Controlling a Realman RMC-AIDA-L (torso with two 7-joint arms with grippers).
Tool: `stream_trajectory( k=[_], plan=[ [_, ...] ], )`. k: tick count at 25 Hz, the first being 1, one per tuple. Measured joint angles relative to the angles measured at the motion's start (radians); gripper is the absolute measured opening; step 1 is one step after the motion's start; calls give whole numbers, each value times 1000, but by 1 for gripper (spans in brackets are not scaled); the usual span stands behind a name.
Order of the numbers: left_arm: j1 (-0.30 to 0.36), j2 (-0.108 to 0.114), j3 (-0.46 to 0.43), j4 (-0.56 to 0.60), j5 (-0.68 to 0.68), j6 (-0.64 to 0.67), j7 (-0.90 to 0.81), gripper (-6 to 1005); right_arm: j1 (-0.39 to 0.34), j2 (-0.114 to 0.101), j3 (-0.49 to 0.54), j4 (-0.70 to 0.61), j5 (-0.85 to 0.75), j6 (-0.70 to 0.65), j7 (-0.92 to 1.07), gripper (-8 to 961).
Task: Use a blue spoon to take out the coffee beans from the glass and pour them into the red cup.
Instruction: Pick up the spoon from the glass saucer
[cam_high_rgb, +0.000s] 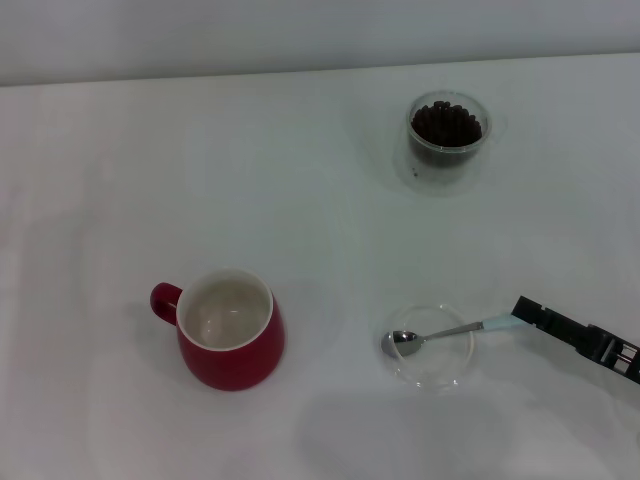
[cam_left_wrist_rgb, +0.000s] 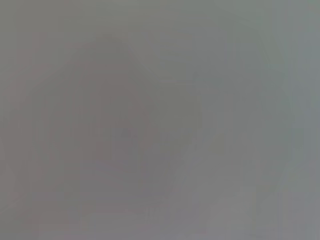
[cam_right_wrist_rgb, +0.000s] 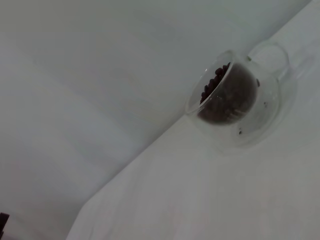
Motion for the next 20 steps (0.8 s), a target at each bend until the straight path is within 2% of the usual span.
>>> stream_trajectory(
  k=[6, 16, 20],
  plan=[
    [-5, 0, 0, -9, 0, -1, 0, 891, 2, 0, -6, -9, -2, 1, 6, 795],
    [-11, 0, -1, -13, -2, -1, 0, 891, 12, 0, -8, -11, -16, 3, 14, 626],
    [-11, 0, -2, -13, -3, 0, 0, 891, 14, 0, -9, -11, -22, 7, 24, 592]
  ],
)
